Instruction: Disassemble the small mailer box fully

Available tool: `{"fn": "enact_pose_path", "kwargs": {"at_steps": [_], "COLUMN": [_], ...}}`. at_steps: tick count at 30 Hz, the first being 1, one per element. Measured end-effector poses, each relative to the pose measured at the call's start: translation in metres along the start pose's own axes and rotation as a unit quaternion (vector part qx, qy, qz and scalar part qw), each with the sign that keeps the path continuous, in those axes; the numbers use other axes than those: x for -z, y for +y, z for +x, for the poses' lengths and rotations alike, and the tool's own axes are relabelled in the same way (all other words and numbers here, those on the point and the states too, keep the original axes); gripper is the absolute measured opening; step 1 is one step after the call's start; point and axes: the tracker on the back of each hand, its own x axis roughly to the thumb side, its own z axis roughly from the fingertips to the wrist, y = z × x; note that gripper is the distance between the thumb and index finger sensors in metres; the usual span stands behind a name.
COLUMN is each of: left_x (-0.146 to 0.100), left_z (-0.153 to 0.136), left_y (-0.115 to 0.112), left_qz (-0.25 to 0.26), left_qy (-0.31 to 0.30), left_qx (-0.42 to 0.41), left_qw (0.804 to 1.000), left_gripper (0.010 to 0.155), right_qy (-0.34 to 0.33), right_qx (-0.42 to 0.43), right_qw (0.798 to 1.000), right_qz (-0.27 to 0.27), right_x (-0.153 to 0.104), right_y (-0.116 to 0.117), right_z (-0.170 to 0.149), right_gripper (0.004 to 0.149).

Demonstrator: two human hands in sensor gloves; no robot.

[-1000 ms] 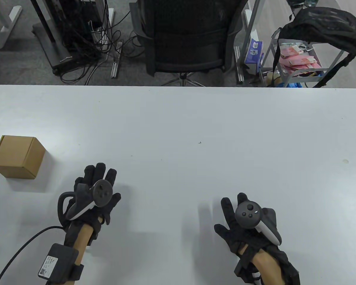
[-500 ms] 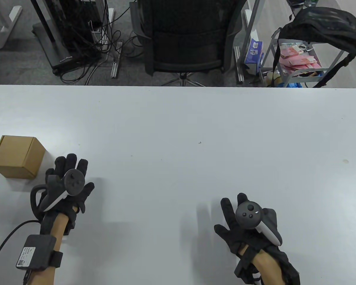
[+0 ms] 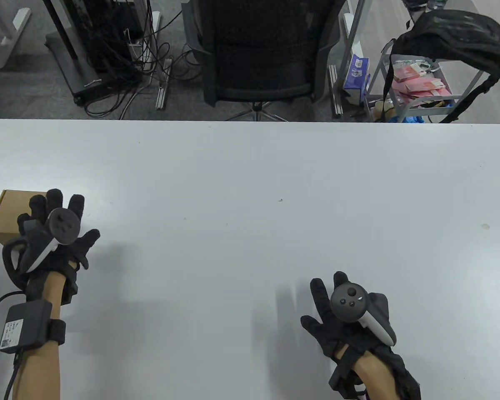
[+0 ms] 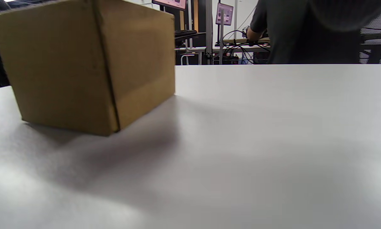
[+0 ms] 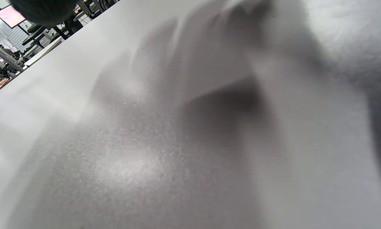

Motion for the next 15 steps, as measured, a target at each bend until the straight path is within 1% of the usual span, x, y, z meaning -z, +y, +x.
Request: {"fn": "enact_pose_path", "kwargs": {"at_steps": [6, 11, 13, 15], "left_x": [0.024, 0.042, 0.05, 0.056], "left_z": [-0.021, -0.045, -0.057, -0.066], "left_y": [0.012, 0.018, 0.017, 0.014], "left_qz": [-0.033, -0.058, -0.07, -0.081], "left_qy": [0.038, 0.086, 0.107, 0.116], "left_qx": [0.026, -0.007, -0.019, -0.034], "left_qw": [0.998, 0.995, 0.992, 0.989], "left_gripper": [0.096, 0.103, 0.105, 0.106], "right_qy": [0.004, 0.006, 0.008, 0.015], "right_qx": [-0.004, -0.006, -0.006, -0.006], "right_qw": [1.0, 1.0, 1.0, 1.0], "right_qz": [0.004, 0.006, 0.007, 0.009], "right_x": [0.001, 0.001, 0.002, 0.003], "right_y": [0.001, 0.001, 0.002, 0.003], "right_z": [0.001, 0.002, 0.001, 0.001], "right_gripper": [0.077, 0.077, 0.077, 0.077]}}
